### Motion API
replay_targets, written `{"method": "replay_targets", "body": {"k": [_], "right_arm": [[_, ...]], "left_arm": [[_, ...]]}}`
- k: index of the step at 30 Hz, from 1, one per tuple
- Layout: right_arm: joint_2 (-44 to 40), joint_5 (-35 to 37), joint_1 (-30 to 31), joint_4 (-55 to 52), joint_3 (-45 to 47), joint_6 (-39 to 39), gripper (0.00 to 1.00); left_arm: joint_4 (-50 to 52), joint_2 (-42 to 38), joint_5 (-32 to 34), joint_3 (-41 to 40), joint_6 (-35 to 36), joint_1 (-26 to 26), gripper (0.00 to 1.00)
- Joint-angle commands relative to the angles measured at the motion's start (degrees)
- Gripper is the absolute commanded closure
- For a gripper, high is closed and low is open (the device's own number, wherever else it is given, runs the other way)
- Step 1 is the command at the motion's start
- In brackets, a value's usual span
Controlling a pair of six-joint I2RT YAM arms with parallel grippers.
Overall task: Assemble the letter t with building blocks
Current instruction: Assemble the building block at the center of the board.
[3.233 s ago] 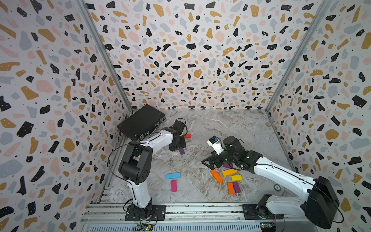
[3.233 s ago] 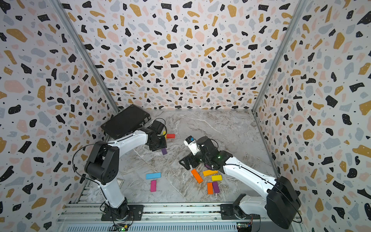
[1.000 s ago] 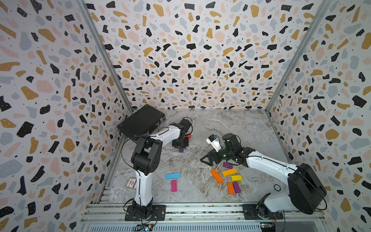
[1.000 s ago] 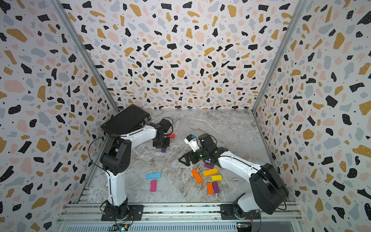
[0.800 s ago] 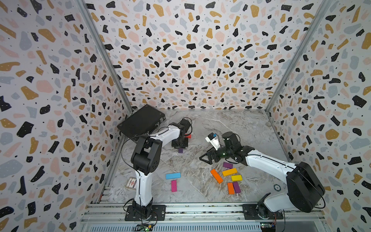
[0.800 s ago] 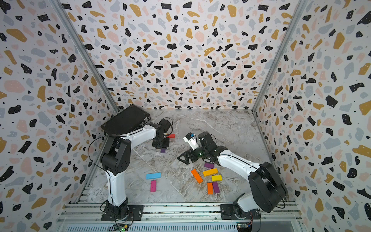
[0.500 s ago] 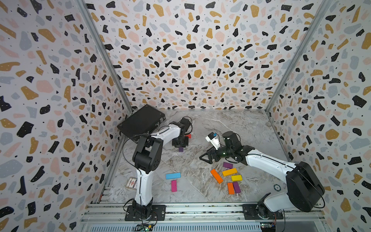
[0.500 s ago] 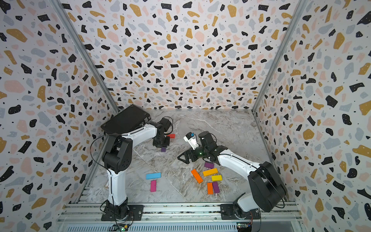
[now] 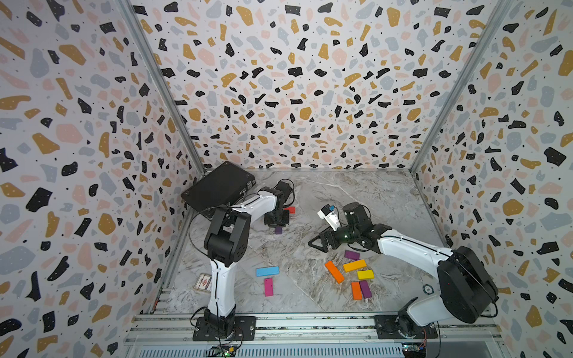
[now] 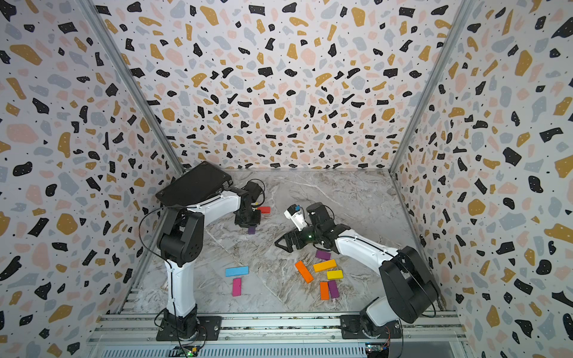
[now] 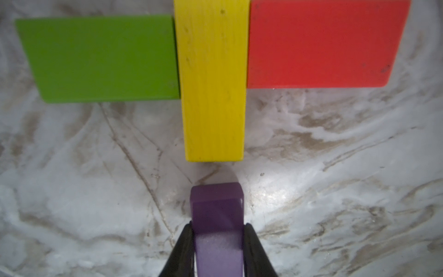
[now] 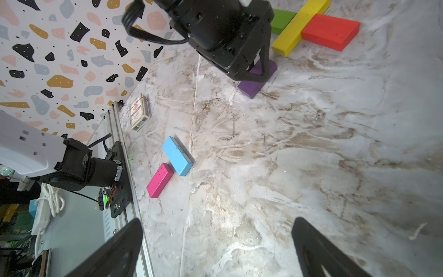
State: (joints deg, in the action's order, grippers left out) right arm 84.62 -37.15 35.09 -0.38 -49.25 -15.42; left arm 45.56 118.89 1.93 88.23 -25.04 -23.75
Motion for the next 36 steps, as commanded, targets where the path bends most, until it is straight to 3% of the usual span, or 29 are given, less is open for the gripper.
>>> {"method": "replay_targets", "body": {"k": [1,36], "right_arm": [[0.3,-1.0,-0.4,0.5,-2.3,-0.3,0.01],[0.5,-1.6,-1.0,0.7,-1.8,-0.4,0.01]], "left_arm": [[-0.2,1.8,-0.9,2.2,0.7,0.5,0.8],[0.1,2.3,-2.3,2.9,1.6,1.8,0.79]]}}
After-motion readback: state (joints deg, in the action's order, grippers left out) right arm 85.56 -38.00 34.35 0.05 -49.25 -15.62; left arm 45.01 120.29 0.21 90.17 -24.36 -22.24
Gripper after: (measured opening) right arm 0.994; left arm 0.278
